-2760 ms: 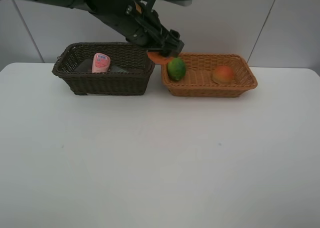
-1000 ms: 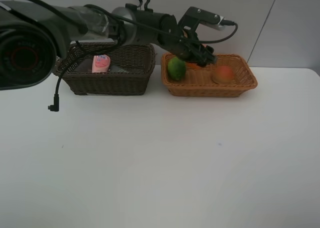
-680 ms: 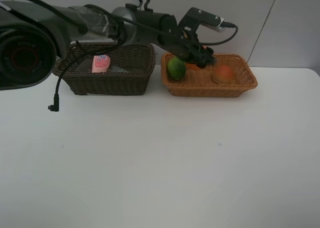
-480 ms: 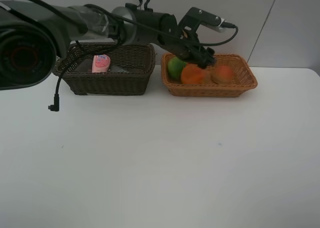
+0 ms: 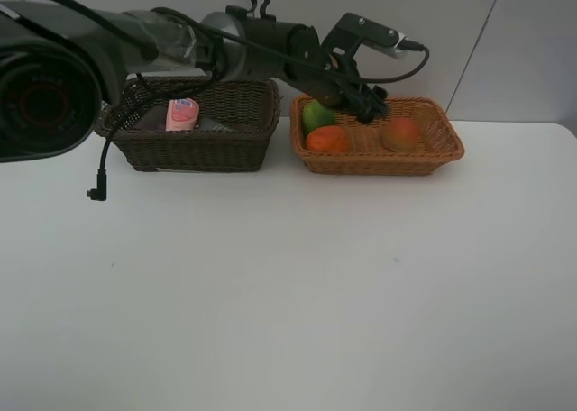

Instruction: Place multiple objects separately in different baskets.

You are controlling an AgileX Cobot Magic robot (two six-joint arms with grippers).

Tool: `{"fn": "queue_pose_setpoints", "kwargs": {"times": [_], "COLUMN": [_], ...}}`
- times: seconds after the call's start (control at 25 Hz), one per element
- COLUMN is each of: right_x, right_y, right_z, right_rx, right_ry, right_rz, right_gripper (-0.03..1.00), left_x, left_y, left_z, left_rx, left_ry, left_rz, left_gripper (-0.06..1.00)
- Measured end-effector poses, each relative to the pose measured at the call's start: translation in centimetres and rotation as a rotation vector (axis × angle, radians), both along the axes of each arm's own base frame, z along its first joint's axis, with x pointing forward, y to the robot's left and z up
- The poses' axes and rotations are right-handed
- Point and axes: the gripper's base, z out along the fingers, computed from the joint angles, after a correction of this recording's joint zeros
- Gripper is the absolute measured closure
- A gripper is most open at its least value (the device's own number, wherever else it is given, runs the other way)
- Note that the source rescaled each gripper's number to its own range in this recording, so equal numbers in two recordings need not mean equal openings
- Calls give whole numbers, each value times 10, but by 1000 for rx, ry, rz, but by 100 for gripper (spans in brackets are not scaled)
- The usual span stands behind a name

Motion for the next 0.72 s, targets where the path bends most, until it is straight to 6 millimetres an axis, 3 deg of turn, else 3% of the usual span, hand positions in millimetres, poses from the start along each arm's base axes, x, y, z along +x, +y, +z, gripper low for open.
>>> {"fn": "queue_pose_setpoints", "kwargs": {"times": [0.16,0.28,0.52,0.72], "right_x": [0,0,0,0], "right_y": [0,0,0,0], "right_z": [0,0,0,0], "right_rx": [0,0,0,0], "right_ry": [0,0,0,0], "right_rz": [0,0,0,0], "right_gripper": [9,9,9,9], "left_x": [-2,-7,-29,-49], "left_y": [1,3,14,30], "left_z": [1,13,61,115], "left_rx": [24,69,151,170], "left_ry": [28,54,162,193], "left_rz": [-5,-23,-50,-52], "left_gripper": [-5,-5,-5,-5]}}
